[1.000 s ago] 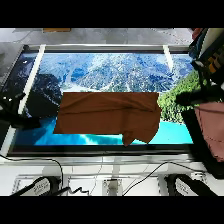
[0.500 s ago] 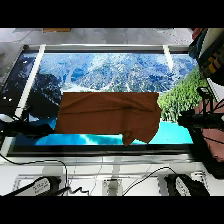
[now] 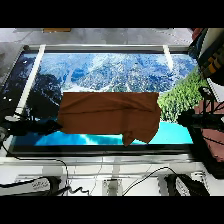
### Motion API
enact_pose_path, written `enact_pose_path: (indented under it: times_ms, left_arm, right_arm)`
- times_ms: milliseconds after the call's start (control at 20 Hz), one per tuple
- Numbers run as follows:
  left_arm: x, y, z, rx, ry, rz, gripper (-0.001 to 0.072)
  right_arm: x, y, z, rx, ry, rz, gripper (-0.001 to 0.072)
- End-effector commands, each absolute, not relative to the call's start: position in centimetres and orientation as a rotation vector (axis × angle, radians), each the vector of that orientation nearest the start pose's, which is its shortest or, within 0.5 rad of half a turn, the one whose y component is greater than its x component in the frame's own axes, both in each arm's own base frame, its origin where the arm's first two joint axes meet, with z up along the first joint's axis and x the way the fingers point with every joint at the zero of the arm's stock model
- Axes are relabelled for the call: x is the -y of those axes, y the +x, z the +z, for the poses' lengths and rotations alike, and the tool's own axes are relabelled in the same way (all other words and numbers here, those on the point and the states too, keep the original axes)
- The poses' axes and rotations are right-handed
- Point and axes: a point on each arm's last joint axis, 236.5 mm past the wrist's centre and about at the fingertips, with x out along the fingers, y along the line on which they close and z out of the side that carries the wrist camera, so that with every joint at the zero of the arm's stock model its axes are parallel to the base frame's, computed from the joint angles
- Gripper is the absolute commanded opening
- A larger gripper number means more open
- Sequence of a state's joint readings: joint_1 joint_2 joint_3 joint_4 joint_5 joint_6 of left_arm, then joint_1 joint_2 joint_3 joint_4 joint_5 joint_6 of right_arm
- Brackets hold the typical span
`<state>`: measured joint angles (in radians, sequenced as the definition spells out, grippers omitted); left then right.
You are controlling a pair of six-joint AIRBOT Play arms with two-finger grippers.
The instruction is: Fold the clothes and pants, and hang the long-sleeved shirts on hangers.
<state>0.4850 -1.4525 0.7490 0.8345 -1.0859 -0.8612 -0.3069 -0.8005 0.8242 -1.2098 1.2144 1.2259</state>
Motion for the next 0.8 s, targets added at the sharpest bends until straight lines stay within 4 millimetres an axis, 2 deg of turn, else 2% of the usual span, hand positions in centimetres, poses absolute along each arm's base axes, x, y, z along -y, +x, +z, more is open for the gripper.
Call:
enact_pose_path:
  times_ms: [0, 50, 200, 300, 350, 400, 450, 500, 550, 650, 750]
  left_arm:
    - [0.7, 33.8, -10.3, -1.194, -0.654, -0.405, 0.0129]
    - [0.8, 34.2, -10.0, -1.173, -0.649, -0.419, 0.0008]
    - [0.9, 34.3, -9.9, -1.161, -0.64, -0.429, 0.0012]
    - [0.9, 34.3, -9.9, -1.16, -0.641, -0.429, 0.0012]
    - [0.9, 34.3, -9.9, -1.161, -0.641, -0.429, 0.0012]
    - [0.9, 34.3, -9.9, -1.161, -0.642, -0.431, 0.0012]
    - [1.0, 34.3, -9.8, -1.162, -0.644, -0.432, 0.0012]
    - [1.1, 34.2, -9.8, -1.165, -0.648, -0.436, 0.0013]
    - [1.2, 34.1, -9.7, -1.166, -0.654, -0.443, 0.0012]
    - [1.4, 34.1, -9.5, -1.165, -0.663, -0.452, 0.0013]
    - [1.6, 34.2, -9.3, -1.16, -0.673, -0.455, 0.0013]
  right_arm:
    - [0.3, 27.3, 3.9, -1.154, 0.198, 0.161, 0.0013]
    - [-0.1, 26.2, 3.0, -1.191, 0.21, 0.173, 0.0013]
    - [-2.4, 22.9, 0.5, -1.217, 0.312, 0.184, 0.0013]
    - [-6.6, 21.5, -0.1, -1.165, 0.508, 0.253, 0.0013]
    - [-8.0, 21.1, -0.5, -1.142, 0.6, 0.27, 0.0014]
    - [-8.6, 20.8, -1.6, -1.132, 0.693, 0.235, 0.0015]
    - [-8.3, 20.6, -3.0, -1.143, 0.775, 0.163, 0.0058]
    - [-8.0, 20.4, -4.5, -1.157, 0.829, 0.103, 0.0294]
    - [-7.9, 20.1, -5.7, -1.176, 0.847, 0.081, 0.046]
    - [-8.0, 19.4, -7.5, -1.231, 0.874, 0.053, 0.0468]
    - [-7.9, 19.9, -8.5, -1.243, 0.853, 0.077, 0.0468]
